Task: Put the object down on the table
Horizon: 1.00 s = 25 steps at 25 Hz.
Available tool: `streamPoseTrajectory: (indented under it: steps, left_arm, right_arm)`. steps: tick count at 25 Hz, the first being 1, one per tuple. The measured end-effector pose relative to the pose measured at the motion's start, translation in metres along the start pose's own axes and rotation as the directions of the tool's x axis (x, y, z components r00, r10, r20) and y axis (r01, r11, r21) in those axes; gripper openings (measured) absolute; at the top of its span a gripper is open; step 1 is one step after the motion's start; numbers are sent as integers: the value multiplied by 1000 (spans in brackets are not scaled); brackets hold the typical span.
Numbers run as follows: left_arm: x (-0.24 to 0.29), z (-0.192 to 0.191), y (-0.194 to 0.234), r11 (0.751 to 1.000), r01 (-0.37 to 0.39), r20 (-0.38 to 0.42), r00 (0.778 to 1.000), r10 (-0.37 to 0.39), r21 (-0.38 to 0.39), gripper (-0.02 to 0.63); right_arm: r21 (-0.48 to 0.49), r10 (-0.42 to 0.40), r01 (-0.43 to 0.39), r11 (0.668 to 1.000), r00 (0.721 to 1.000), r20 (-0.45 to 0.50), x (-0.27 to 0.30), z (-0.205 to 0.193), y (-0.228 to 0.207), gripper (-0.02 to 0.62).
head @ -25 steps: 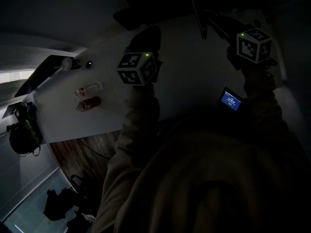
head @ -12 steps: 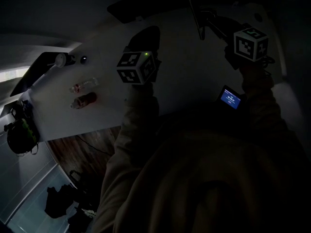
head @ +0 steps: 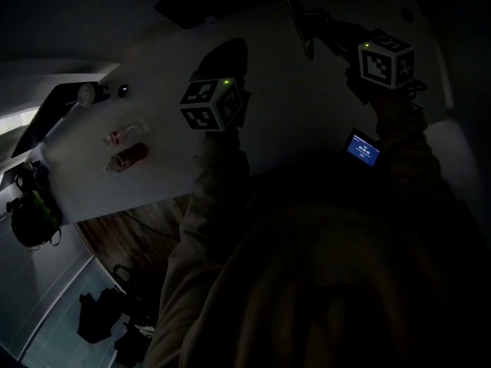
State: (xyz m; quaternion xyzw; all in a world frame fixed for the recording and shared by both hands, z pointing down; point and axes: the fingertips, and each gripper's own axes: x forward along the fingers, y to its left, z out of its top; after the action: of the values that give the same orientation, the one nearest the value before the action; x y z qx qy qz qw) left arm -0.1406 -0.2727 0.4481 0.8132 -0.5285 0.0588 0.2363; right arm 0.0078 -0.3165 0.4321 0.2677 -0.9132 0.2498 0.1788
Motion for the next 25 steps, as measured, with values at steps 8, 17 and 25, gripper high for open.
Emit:
streamPoseTrajectory:
  steps: [8, 17, 25]
  left_arm:
    - [6, -16, 1, 999, 12, -33, 999, -13, -34, 5]
    - [10, -42, -3, 998, 26, -61, 998, -30, -58, 5]
    - [13, -67, -3, 996, 31, -96, 995, -39, -84, 5]
  right_arm:
    - [12, -9, 9, 1000, 999, -41, 4, -12, -3, 38]
    - [35, -25, 27, 999, 997, -77, 4, -34, -8, 38]
    - [58, -26, 33, 998, 992, -120, 14, -63, -12, 38]
